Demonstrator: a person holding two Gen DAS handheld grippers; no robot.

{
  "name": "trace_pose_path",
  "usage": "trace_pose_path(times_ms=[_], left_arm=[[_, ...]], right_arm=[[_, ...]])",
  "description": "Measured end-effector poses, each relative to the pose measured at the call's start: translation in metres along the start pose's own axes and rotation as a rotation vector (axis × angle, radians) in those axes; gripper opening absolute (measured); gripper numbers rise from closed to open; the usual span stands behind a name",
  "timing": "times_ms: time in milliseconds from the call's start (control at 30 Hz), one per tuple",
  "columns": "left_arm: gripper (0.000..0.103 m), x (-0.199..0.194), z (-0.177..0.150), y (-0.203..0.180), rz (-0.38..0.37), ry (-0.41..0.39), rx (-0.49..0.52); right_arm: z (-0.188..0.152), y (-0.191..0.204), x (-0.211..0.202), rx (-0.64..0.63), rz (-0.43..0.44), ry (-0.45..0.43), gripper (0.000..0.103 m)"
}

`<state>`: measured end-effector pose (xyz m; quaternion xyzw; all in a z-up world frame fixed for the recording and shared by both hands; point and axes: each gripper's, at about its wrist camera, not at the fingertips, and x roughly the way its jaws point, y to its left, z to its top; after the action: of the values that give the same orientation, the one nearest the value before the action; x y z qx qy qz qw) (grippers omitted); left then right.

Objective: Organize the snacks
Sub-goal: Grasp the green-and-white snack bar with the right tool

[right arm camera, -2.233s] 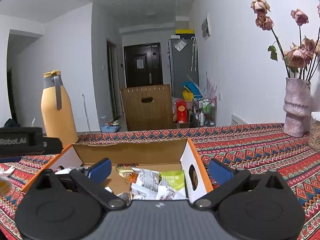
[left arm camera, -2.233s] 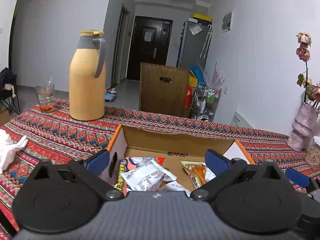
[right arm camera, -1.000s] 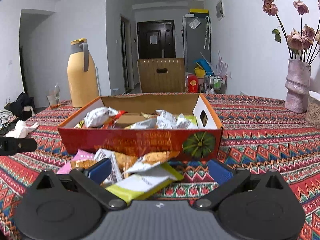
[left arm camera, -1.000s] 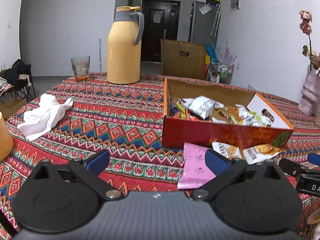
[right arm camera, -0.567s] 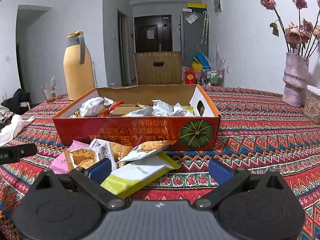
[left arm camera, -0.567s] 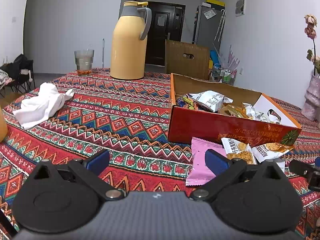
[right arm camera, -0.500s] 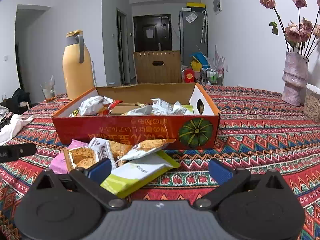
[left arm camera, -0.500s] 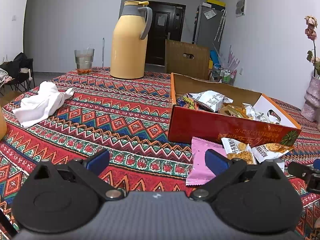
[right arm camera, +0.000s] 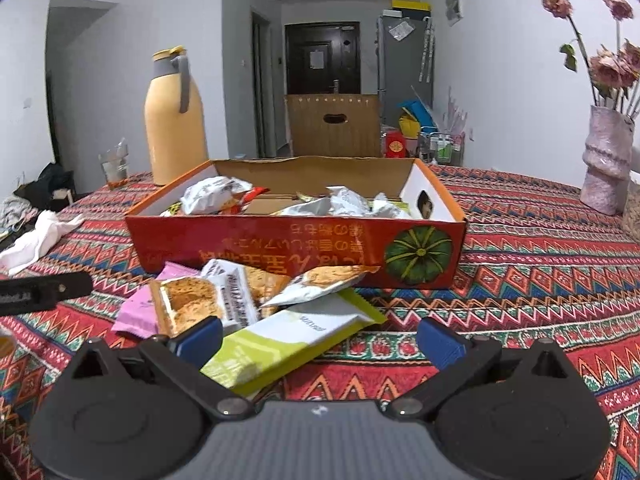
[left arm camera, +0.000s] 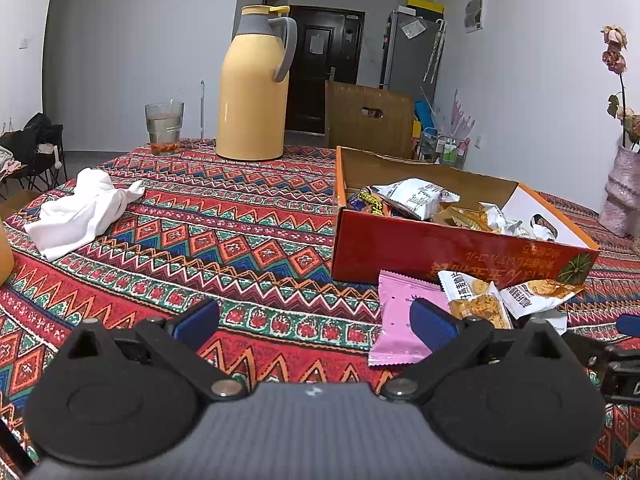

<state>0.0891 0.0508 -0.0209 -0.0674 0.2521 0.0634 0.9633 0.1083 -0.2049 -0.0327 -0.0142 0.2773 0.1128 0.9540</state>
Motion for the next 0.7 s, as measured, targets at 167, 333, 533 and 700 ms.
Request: trace_pose_path(times_ms=[167,333,533,700], left_arm=[[0.103,0.0,0.0,0.0,0.001,0.006,-0.005],[0.103,0.0,0.0,0.001,-0.004,0.006,-0.008],[0.103,0.002,0.0,0.001,-0.005,0.017,-0.012],[0.103,0.003,0.0,0.001,-0.01,0.025,-0.011]], right_arm=[[0.004,0.01,0.004,-0.039,-0.001,0.017,0.103],[0.013,0.016,0.019,-0.025,-0.037,0.057,0.103],[0.02,0.013,0.051,0.032,-0.09,0.145,0.103],[0.019,0.007,0.056,0.06,-0.076,0.16,0.094]])
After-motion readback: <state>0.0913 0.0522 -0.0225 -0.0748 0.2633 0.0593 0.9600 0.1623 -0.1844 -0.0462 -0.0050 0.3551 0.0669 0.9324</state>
